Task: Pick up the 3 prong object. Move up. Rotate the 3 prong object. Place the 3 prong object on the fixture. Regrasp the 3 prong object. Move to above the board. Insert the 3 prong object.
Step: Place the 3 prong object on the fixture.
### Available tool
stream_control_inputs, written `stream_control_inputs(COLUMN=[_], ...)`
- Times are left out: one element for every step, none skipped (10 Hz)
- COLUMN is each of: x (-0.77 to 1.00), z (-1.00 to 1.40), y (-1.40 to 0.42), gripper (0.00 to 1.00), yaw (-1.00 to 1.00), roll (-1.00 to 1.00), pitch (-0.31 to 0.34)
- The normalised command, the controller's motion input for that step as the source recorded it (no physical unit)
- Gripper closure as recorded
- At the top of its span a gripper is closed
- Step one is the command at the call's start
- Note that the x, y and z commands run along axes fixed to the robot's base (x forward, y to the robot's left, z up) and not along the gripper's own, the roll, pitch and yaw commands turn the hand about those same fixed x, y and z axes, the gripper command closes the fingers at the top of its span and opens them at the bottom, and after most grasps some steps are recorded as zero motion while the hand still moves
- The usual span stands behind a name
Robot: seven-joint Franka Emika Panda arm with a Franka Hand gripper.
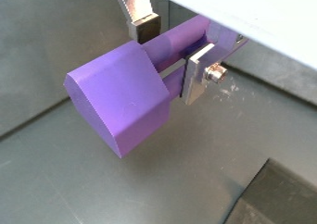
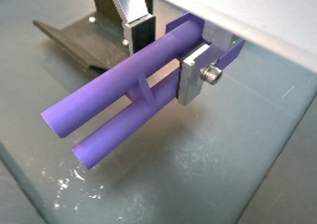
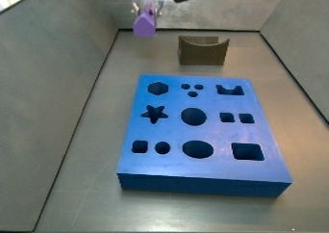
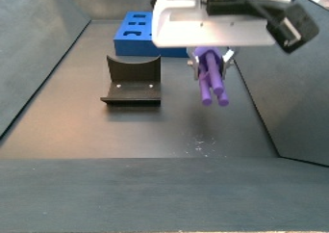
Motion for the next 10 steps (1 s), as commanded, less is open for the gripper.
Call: stream_control_inputs(x=[-0.02, -0.02, -0.03, -0.03, -0.03, -0.03, -0.03, -0.02, -0.01, -0.01], z=[1.0, 1.0, 1.0, 1.0, 1.0, 0.96, 0.86, 0.74, 0.59, 0.47], y=[-0.01, -0.01, -0.01, 0.0, 0.0, -0.01, -0.01, -0.01, -0.01, 0.0], gripper=[1.0, 1.0, 1.0, 1.0, 1.0, 1.0, 1.0, 1.0, 1.0, 1.0], yaw=[0.01, 0.0, -0.01, -0.02, -0.02, -0.02, -0.02, -0.02, -0.02, -0.02], roll=[-0.1, -0.13, -0.14, -0.16, -0.16, -0.15, -0.14, -0.14, -0.14, -0.15], pitch=[0.016, 0.018, 0.023, 0.027, 0.025, 0.026, 0.027, 0.029, 0.034, 0.041])
